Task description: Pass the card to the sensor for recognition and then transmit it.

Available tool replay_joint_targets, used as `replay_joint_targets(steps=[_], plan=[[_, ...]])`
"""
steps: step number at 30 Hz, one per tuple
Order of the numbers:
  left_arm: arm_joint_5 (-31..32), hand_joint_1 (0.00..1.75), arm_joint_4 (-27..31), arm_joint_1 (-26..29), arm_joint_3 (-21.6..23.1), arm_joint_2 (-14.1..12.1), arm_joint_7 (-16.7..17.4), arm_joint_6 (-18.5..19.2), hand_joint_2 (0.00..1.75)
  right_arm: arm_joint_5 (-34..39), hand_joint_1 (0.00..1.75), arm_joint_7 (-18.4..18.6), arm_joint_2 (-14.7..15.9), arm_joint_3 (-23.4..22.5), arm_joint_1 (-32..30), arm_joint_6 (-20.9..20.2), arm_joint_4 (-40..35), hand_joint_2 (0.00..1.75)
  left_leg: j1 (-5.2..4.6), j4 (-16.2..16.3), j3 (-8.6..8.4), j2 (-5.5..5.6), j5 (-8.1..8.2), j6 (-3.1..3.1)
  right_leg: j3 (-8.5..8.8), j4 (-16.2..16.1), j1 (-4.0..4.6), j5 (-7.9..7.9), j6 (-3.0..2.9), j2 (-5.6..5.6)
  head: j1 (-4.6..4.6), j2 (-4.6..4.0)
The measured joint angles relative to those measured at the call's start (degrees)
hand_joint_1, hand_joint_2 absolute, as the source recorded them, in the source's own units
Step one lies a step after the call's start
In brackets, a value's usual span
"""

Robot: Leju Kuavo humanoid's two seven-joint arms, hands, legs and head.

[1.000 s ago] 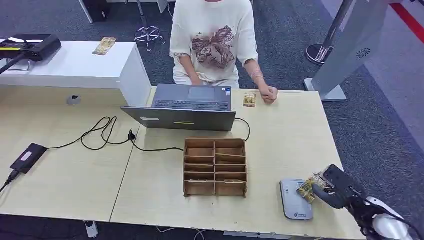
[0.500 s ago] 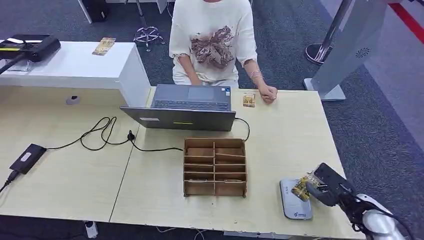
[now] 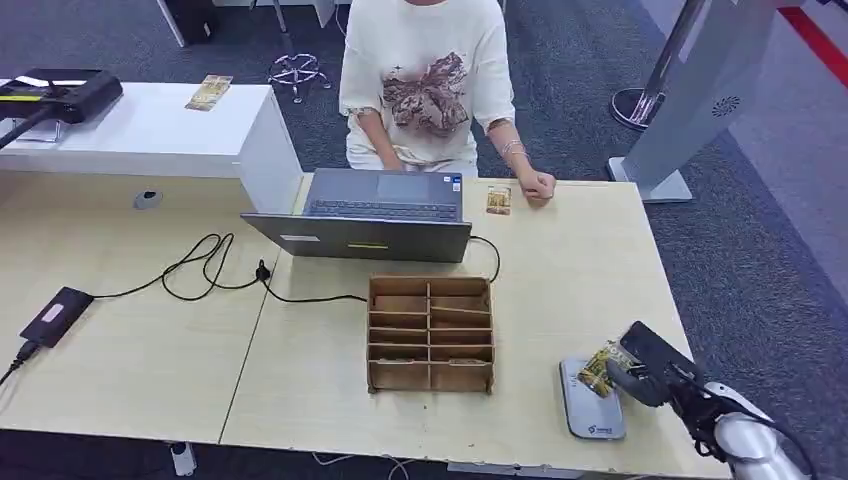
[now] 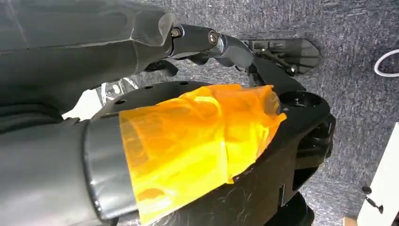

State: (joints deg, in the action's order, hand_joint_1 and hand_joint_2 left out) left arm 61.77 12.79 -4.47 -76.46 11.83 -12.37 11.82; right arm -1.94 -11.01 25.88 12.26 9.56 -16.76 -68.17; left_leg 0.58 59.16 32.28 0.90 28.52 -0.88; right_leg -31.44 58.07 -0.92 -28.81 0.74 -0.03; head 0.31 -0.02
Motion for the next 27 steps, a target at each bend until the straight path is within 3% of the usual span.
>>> replay_joint_targets(steps=[10,17,22,27], plan=[[-0.6,0.00,0.0,0.0,-0.6,0.0,0.0,-0.5,0.00,-0.5,1.75,0.0,-0.5,0.2,5.1,1.0,-0.5,1.75,-0.03,0.0,0.00,-0.06,-0.04,0.01,-0.02,0.0,-0.02,0.06,-0.01,0.07,-0.04,0.02],[-0.6,0.00,0.0,-0.1,-0.8,0.0,0.0,-0.6,0.00,-3.8,1.75,1.7,-1.3,1.2,15.0,2.1,-0.7,1.75,-0.02,0.0,0.05,-0.11,-0.18,0.00,-0.09,0.1,-0.01,0.16,-0.06,0.13,0.02,0.02],[-0.1,0.00,0.0,-0.3,-0.8,0.1,0.3,-0.8,0.00,-16.6,1.75,5.3,-6.3,3.6,24.9,11.7,1.8,1.75,-0.01,0.0,0.09,-0.27,-0.25,-0.05,-0.27,0.2,0.00,0.27,-0.06,0.30,0.00,0.00],[0.5,0.00,0.0,-0.8,-0.8,0.1,0.6,-0.8,0.00,-26.6,1.75,8.0,-13.0,4.7,33.5,15.6,6.1,1.75,0.01,0.0,0.13,-0.22,-0.38,-0.16,-0.35,0.3,0.00,0.31,-0.08,0.28,0.00,0.02]])
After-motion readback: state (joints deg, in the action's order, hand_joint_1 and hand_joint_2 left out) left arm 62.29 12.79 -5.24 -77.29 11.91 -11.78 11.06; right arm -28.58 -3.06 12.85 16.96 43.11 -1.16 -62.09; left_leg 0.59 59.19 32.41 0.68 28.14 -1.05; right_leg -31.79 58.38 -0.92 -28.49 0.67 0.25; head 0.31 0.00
